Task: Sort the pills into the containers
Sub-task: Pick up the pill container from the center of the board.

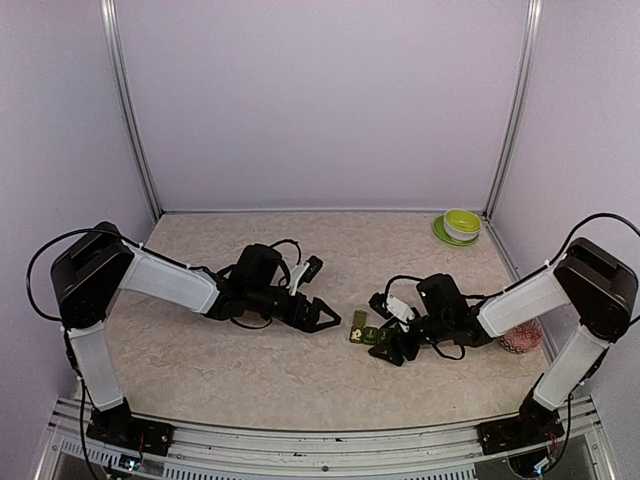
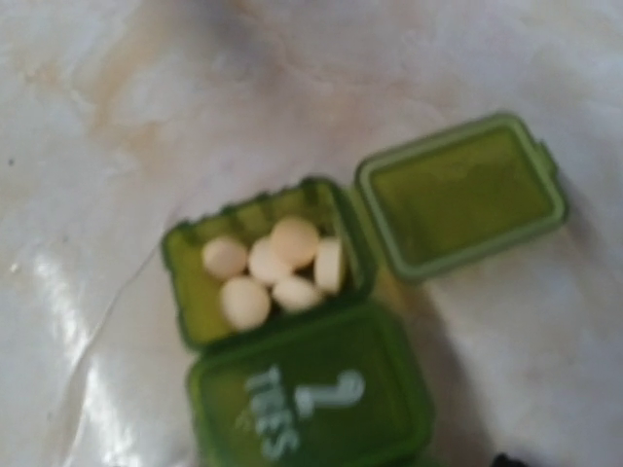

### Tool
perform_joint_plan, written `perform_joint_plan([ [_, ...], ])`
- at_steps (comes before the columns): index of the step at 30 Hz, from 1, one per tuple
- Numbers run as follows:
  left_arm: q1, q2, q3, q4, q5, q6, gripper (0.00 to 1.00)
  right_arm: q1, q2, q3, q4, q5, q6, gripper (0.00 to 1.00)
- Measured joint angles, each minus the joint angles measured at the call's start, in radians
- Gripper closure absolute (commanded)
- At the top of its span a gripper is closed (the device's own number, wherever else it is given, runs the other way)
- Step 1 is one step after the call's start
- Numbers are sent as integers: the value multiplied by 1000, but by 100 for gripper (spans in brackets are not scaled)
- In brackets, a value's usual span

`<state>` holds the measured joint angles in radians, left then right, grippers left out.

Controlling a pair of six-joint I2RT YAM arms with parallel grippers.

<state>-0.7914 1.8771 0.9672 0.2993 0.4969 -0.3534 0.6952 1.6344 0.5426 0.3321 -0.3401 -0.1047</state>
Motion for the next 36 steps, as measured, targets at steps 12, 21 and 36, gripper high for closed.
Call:
perform_joint_plan([
  [12, 12, 11, 0, 23, 40, -7, 1, 10, 48, 34, 22, 0, -35, 44],
  [21, 17, 14, -1, 32, 55, -26, 1, 70, 48, 27, 32, 1, -65, 52],
  [36, 27, 28, -11, 71, 89, -58, 1, 114, -3, -2, 34, 18, -74, 58],
])
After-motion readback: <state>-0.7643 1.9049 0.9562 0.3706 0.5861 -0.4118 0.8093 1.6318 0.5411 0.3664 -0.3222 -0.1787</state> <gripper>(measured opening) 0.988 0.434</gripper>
